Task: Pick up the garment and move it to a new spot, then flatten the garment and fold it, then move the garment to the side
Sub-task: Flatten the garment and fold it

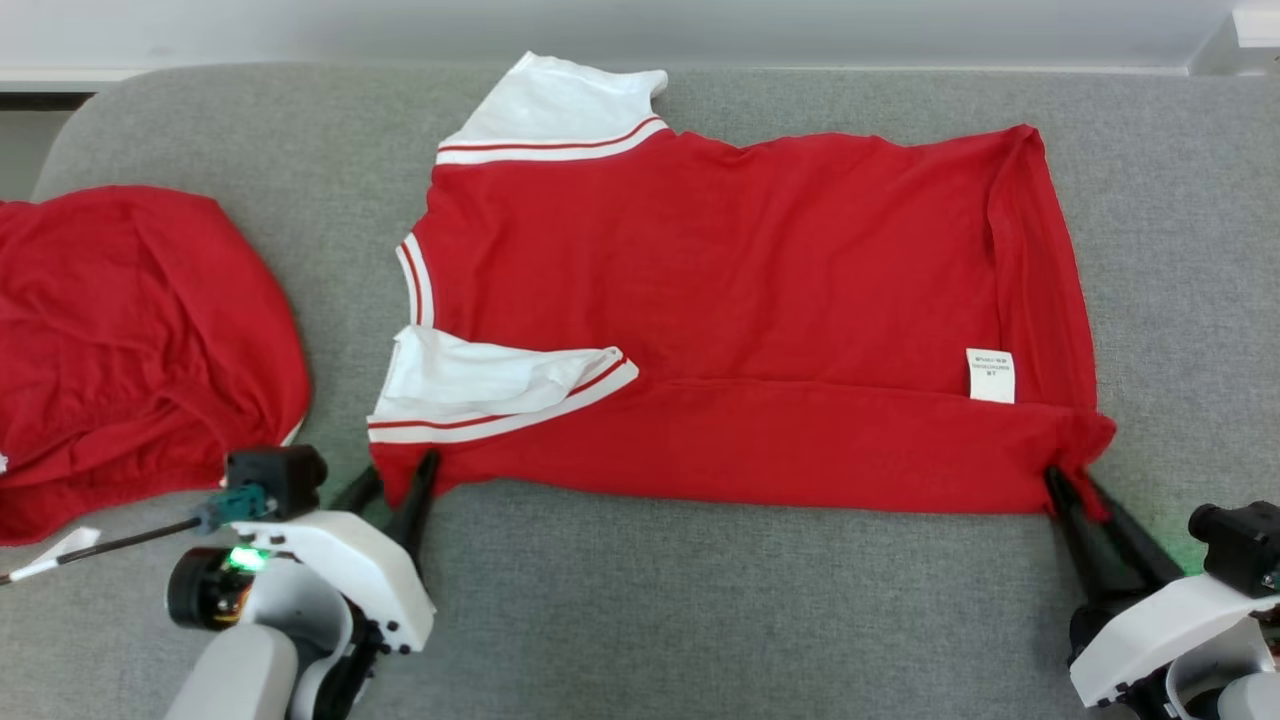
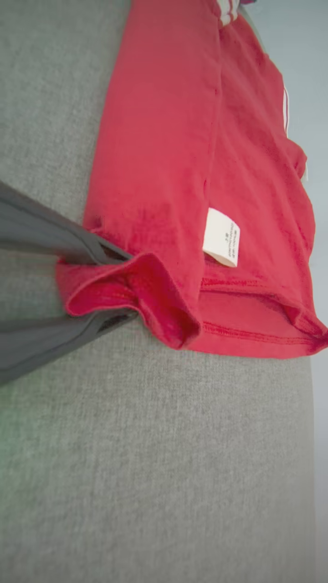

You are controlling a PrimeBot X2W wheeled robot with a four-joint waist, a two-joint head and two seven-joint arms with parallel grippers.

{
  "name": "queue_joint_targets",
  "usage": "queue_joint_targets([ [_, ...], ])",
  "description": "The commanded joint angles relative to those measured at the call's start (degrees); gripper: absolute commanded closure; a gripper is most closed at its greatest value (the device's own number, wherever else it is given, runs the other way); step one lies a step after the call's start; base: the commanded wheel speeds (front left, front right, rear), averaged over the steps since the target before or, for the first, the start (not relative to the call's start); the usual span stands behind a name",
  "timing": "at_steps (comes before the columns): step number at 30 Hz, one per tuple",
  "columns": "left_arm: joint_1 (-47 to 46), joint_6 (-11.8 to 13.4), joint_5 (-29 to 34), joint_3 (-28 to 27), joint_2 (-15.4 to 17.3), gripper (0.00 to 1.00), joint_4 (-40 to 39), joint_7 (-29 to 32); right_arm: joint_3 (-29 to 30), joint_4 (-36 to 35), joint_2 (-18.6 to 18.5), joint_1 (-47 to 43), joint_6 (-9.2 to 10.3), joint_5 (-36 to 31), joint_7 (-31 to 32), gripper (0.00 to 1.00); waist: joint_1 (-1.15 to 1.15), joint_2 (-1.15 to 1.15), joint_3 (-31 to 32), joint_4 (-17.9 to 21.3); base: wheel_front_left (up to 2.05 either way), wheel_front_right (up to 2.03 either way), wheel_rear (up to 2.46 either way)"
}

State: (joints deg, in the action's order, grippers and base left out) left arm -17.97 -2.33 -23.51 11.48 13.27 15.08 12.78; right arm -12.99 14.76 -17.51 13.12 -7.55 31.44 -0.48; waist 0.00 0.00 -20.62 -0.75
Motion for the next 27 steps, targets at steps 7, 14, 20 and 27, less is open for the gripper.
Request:
queue_joint_targets([
  [7,1.79,1.12,1.04,0.09,0.65,1.00,-6.39,-2.43,0.07,-3.97,-2.59,0.14,0.15,1.73,-0.03,1.00,0.00,0.00,0.49,-0.10,0.00,0.00,0.00],
  [14,7.55,3.87,2.45,-0.78,2.74,1.00,-16.90,-1.00,3.44,-9.76,-3.65,-4.58,0.15,0.56,2.10,1.00,0.00,0.00,3.09,-0.32,0.00,0.00,0.00],
  [20,18.23,7.34,0.13,-1.76,3.41,1.00,-26.67,4.77,8.02,-15.94,-0.63,-13.86,0.15,-1.37,6.59,1.00,0.00,0.00,5.53,-0.25,0.00,0.00,0.00],
  [27,26.65,9.38,-3.31,-2.25,1.55,1.00,-28.54,6.75,11.43,-16.56,3.67,-21.84,0.15,-1.50,9.97,1.00,0.00,0.00,6.89,-0.14,0.00,0.00,0.00],
])
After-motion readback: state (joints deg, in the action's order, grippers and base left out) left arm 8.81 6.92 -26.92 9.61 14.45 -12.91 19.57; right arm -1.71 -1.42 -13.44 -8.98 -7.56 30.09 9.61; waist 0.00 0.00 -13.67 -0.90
